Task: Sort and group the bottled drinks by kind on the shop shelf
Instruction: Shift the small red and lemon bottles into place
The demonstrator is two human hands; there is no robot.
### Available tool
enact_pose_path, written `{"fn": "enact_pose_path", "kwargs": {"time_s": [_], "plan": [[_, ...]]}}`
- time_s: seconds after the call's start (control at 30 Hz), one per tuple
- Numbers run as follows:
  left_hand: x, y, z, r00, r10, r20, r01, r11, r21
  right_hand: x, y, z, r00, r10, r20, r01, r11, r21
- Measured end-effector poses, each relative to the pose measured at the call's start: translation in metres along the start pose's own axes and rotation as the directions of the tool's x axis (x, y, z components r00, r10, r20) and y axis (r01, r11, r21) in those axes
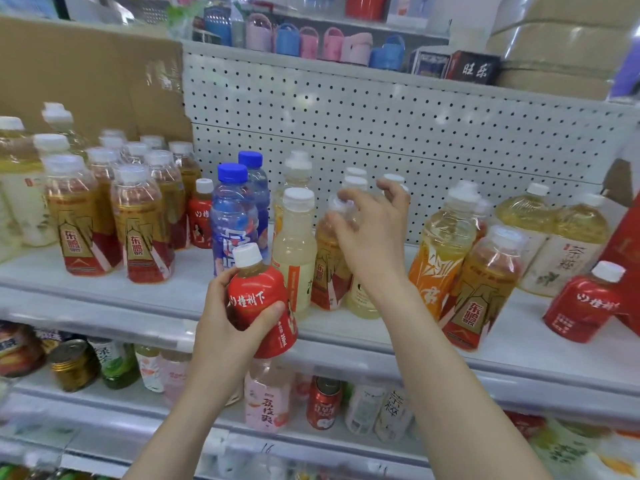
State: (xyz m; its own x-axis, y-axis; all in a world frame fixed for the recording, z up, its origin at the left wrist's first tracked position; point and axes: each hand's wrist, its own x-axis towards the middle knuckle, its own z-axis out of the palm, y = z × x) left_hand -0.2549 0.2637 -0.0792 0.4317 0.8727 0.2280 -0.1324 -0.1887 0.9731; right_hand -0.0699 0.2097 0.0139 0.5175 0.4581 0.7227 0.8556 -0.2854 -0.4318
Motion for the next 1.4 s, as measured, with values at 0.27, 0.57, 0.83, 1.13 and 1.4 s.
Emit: {"fn": "enact_pose_path", "kwargs": {"time_s": [0.27,0.57,0.83,1.13,1.4], "plan": [[0.004,-0.005,0.002,1.0,-0.004,0.015,0.004,0.999,-0.046,-0.032,0.008,-0.022,0.999,0.004,-0.052,0.005,0.986,0.167],[0.004,-0.003,0.004,1.0,0.003,0.022,-0.002,0.999,-0.034,-0.064,0.002,0.012,0.981,0.187,0.043,-0.192,0.946,0.263],[0.0,-0.001,0.002,0.998,-0.018,0.058,0.018,1.0,-0.001,-0.076,0.014,0.022,0.955,0.219,0.2,-0.267,0.929,0.256],[-0.012,0.005,0.003,0.998,0.001,-0.066,-0.003,0.999,-0.04,-0.06,-0.006,-0.01,0.995,0.084,0.047,-0.094,0.953,0.288],[-0.042,0.003,-0.05,0.968,0.039,-0.249,-0.08,0.985,-0.154,-0.109,-0.029,-0.017,0.985,0.062,0.158,-0.138,0.836,0.531]]}}
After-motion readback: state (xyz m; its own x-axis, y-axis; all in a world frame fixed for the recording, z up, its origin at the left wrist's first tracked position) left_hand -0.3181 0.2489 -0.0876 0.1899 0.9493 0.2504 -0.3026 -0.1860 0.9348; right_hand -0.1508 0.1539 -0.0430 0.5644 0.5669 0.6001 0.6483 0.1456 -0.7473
